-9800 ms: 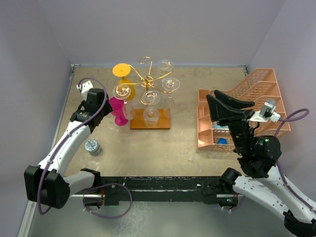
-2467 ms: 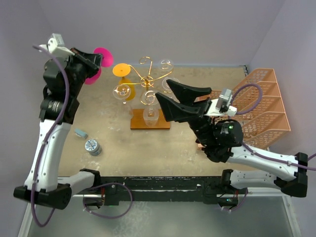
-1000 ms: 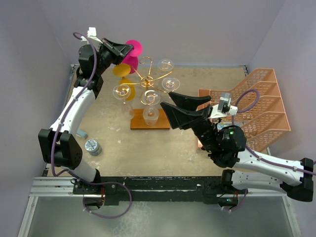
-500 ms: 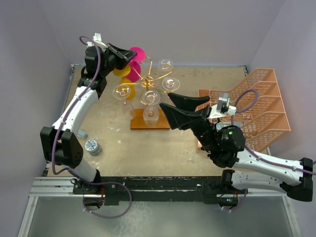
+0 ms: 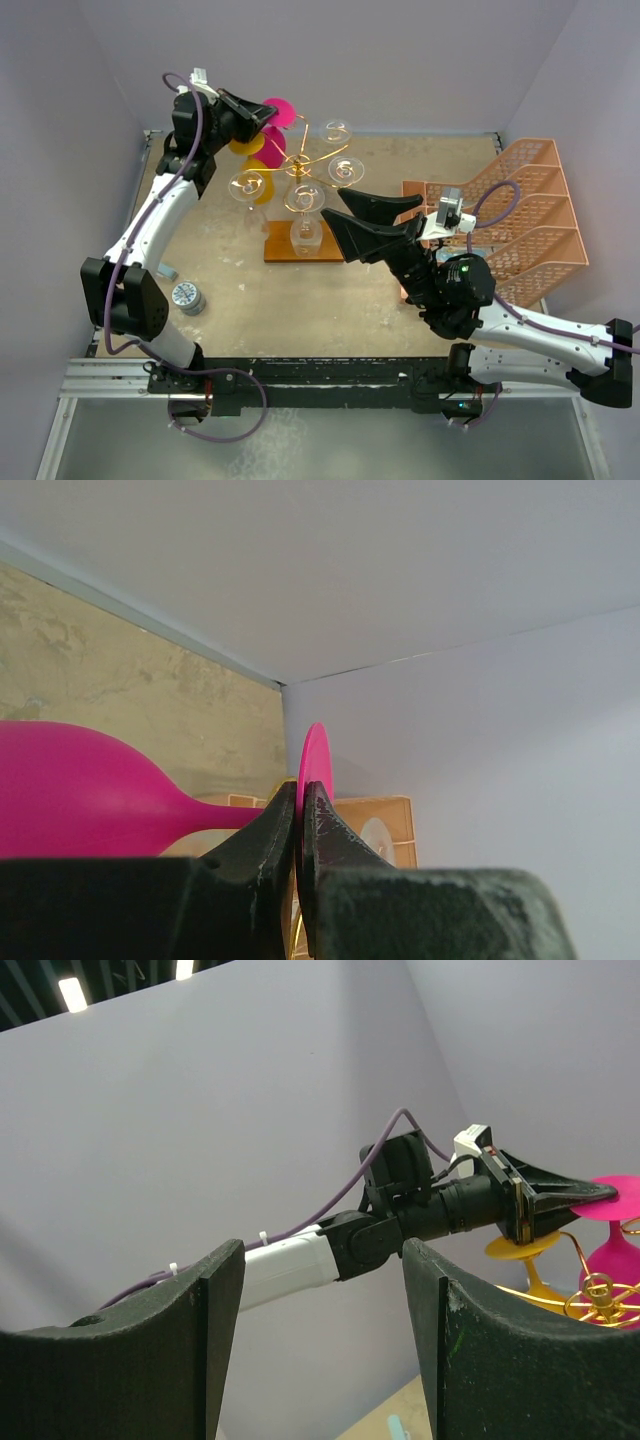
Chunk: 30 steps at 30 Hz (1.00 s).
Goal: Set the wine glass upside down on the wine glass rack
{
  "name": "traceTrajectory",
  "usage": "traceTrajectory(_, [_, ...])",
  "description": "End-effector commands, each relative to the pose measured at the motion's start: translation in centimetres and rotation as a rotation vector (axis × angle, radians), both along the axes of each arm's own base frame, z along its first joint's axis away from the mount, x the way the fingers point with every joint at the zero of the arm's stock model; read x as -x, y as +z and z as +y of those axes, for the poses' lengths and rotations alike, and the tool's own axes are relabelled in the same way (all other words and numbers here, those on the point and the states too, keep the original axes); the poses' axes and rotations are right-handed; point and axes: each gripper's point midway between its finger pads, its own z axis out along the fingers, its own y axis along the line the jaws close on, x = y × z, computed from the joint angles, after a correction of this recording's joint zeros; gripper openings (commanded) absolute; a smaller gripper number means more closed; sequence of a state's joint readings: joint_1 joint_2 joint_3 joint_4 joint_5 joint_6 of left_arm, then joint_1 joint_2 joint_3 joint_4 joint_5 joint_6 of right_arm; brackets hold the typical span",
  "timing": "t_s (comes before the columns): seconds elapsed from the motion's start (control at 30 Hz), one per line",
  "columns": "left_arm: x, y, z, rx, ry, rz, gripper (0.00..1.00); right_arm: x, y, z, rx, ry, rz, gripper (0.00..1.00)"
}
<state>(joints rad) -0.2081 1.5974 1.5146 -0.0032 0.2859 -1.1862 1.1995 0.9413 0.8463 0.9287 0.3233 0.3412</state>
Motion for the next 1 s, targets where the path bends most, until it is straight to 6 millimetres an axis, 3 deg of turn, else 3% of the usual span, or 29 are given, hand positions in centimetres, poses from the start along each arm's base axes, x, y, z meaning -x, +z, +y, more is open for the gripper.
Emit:
traceTrajectory(0.0, [1.4,4.3,-1.0,0.025,-0.048,-0.104,0.0,0.7,1.6,-1.1,-0.063,0.011,-0.023,0.66])
traceTrajectory(0.27, [1.6,5.1,-1.1,-0.011,-0.062,-0.139,0.0,0.7,1.6,-1.2,-0.065,0.017,-0.018,0.66])
traceTrajectory(0.53, [2.3,4.6,-0.7,-0.01,-0.042,-0.105,0.0,0.7,1.4,-1.1,-0.065,0.019,-0.014,0.66])
traceTrajectory(0.8, [4.5,6.2,-1.3,0.032,-0.093,-0.145,0.0,0.8,1.8,-1.2,-0.076,0.023,-0.016,0.66])
traceTrajectory(0.97, [4.9,6.1,-1.2,0.031,-0.098,-0.144,0.0,0.9,2.2,-1.2,-0.083,0.026,-0.027,0.66])
